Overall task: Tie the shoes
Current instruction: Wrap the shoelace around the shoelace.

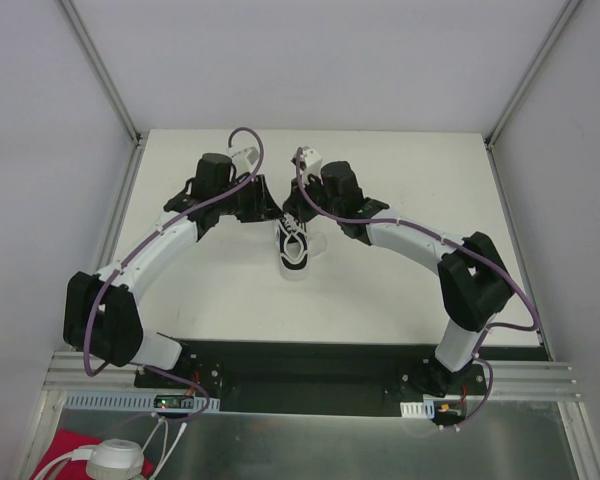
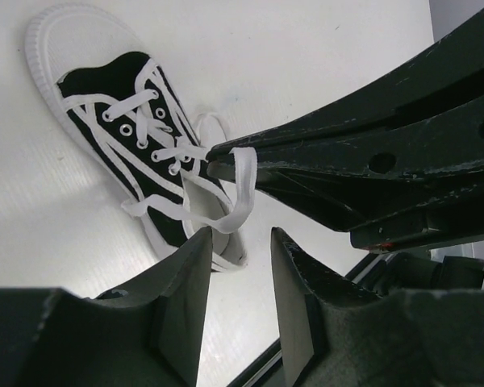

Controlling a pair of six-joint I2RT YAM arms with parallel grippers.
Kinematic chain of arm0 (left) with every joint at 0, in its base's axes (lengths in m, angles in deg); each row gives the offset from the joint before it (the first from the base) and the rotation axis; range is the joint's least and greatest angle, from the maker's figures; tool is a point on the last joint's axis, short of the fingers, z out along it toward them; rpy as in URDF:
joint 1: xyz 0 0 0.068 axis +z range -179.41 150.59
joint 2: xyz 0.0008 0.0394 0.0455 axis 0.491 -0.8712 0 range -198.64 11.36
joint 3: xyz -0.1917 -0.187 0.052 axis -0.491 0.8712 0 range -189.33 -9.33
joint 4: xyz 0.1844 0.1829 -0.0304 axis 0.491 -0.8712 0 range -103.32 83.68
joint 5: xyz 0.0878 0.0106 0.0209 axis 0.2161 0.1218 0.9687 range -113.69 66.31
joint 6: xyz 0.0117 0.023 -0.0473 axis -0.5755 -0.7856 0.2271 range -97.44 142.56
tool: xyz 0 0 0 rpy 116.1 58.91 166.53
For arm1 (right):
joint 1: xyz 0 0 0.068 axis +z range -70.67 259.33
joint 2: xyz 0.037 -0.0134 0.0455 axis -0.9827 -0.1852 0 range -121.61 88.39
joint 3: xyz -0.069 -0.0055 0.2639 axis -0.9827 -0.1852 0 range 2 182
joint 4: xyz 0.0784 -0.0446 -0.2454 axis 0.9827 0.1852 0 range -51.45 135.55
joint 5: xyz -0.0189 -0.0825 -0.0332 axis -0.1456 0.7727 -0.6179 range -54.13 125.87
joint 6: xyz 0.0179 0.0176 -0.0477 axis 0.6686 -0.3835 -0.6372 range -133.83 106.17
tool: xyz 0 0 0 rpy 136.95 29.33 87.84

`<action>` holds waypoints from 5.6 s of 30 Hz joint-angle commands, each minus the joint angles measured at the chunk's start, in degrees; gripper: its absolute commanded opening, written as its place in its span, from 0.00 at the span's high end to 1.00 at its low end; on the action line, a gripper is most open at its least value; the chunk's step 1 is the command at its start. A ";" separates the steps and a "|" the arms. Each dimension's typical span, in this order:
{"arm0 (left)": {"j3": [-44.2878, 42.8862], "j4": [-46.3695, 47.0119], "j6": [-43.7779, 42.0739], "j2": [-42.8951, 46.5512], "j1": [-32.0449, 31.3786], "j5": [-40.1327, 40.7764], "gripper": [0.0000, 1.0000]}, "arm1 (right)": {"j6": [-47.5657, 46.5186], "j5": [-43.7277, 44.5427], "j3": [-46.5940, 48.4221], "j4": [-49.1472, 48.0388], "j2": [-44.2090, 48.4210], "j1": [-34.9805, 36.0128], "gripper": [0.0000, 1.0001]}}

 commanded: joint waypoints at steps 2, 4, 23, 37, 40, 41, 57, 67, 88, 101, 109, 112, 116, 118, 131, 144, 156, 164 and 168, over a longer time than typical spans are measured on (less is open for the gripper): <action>-2.39 2.31 -1.85 -1.10 -0.67 -1.10 0.66 | 0.73 -1.99 2.94 -1.81 0.01 -0.10 0.99; -2.56 2.66 -1.85 -1.18 -0.67 -0.75 0.67 | 0.73 -2.07 2.94 -1.81 0.01 -0.10 0.99; -5.46 2.75 -1.76 -5.23 -0.67 2.77 0.75 | 0.91 -2.95 2.85 -1.90 0.01 -0.01 0.99; -4.94 2.75 -1.32 -4.27 -0.67 4.34 0.81 | 1.26 -3.04 2.94 -1.90 0.01 -0.01 0.99; -4.41 2.66 -1.59 -3.56 -0.50 4.88 0.73 | 1.35 -3.22 3.03 -1.90 0.01 -0.01 0.99; -4.49 2.75 -1.59 -3.47 -0.49 4.70 0.68 | 1.35 -3.22 3.03 -1.90 -0.08 -0.01 0.99; -7.40 3.01 -0.27 -6.72 -0.49 1.98 0.79 | 1.61 -3.57 3.12 -1.90 0.01 -0.01 0.99; -6.25 3.01 -0.36 -6.19 -0.49 4.08 1.00 | 2.14 -2.43 2.94 -1.55 0.18 0.07 0.75; 0.07 6.26 4.04 -5.40 -0.49 4.52 1.00 | 3.19 10.22 -10.94 0.38 13.71 -4.14 0.04; 1.57 8.11 8.60 -3.91 -0.49 5.23 1.00 | 3.48 -0.32 -10.86 8.02 5.99 -10.83 0.01; 1.92 8.90 11.25 -2.59 -0.41 8.21 1.00 | -6.90 10.92 -9.72 14.53 3.00 -7.22 0.11; 1.66 8.90 11.07 -1.80 -0.49 8.48 1.00 | -8.41 11.81 -9.10 14.45 0.98 -6.52 0.13; 1.57 8.90 11.24 -2.06 -0.49 8.04 1.00 | -10.08 11.64 -7.35 13.22 -2.80 -5.99 0.22; 1.57 8.99 11.33 -2.24 -0.49 7.52 1.00 | -10.25 11.20 -6.21 12.78 -4.99 -5.99 0.23; 1.39 8.90 12.04 -2.24 -0.49 7.25 1.00 | -6.39 13.39 -2.42 9.35 -10.10 -5.99 0.90; -0.27 9.78 13.00 -5.66 -0.41 4.97 1.00 | -5.42 9.72 -6.99 7.42 2.63 -6.60 0.99; 0.25 11.98 12.83 -7.69 -0.49 0.92 1.00 | 0.64 -5.31 0.03 11.81 5.98 -7.04 0.99; 1.57 12.94 12.65 -7.95 -0.49 -1.36 1.00 | 8.19 -9.89 10.84 18.66 1.94 -7.05 0.99; 1.92 13.56 12.74 -7.86 -0.41 -1.54 1.00 | 10.57 -12.00 14.54 21.21 -0.08 -6.96 0.99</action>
